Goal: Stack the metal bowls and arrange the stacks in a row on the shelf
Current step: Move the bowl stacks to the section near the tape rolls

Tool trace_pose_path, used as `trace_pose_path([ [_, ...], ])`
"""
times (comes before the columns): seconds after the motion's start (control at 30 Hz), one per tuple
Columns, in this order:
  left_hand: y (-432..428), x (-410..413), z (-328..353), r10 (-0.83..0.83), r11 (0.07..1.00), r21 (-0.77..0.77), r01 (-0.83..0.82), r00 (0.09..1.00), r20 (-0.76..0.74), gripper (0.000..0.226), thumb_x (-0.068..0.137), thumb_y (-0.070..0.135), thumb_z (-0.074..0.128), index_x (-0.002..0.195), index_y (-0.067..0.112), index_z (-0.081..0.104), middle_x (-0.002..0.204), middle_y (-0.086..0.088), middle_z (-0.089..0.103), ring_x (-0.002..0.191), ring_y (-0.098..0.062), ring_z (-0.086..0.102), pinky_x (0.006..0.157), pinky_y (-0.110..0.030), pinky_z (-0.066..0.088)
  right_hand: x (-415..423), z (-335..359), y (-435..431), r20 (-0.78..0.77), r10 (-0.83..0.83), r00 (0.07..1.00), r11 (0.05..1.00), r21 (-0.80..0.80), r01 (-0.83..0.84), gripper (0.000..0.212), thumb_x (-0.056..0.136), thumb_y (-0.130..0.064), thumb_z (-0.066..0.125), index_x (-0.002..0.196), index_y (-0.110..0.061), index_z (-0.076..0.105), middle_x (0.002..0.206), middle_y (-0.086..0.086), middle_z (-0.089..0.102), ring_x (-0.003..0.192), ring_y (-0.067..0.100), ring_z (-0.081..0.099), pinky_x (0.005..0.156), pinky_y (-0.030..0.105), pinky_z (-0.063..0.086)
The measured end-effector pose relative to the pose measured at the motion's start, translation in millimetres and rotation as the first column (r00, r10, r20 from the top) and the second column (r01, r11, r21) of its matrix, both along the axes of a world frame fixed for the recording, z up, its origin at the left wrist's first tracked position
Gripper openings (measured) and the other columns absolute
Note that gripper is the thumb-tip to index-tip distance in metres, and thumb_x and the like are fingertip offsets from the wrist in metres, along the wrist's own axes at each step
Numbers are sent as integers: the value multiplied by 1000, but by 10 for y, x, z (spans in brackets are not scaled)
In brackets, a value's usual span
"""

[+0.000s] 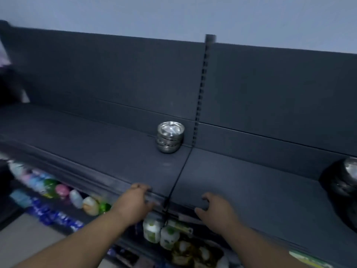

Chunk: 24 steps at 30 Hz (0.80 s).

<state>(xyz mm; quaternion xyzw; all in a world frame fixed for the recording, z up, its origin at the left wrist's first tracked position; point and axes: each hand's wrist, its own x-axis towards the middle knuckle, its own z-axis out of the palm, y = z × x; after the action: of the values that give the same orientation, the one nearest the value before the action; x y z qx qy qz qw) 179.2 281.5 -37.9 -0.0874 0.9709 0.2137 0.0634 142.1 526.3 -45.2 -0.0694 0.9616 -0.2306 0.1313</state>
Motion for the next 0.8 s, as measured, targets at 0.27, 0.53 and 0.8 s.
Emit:
trace_pose_path([
  [0.27,-1053,371,-78,181,983,-35,-179,983,40,52,91,44,55,139,25,46,141,-2,47,127,-17,48,102,-24,36,-298,76,-989,-36,192,981,981,37,-191,58,93,-48,58,143,-23,43,145,-1,46,125,16,50,100,25,44],
  [0.53,-1338,-267,50,228,974,-8,-228,973,-22,56,89,45,59,139,24,47,141,-3,46,125,-17,51,104,-20,34,-1124,136,-1167,-65,143,988,989,56,-140,65,87,-48,62,142,-21,41,141,1,52,128,19,50,102,32,45],
  [0.8,-1183,-1322,136,174,981,96,-168,983,-51,62,89,46,60,143,22,40,147,-4,40,134,-20,42,110,-25,31,-1804,199,-1210,-51,-18,999,996,-93,13,93,75,-53,76,146,-13,33,146,8,49,134,23,48,107,31,41],
])
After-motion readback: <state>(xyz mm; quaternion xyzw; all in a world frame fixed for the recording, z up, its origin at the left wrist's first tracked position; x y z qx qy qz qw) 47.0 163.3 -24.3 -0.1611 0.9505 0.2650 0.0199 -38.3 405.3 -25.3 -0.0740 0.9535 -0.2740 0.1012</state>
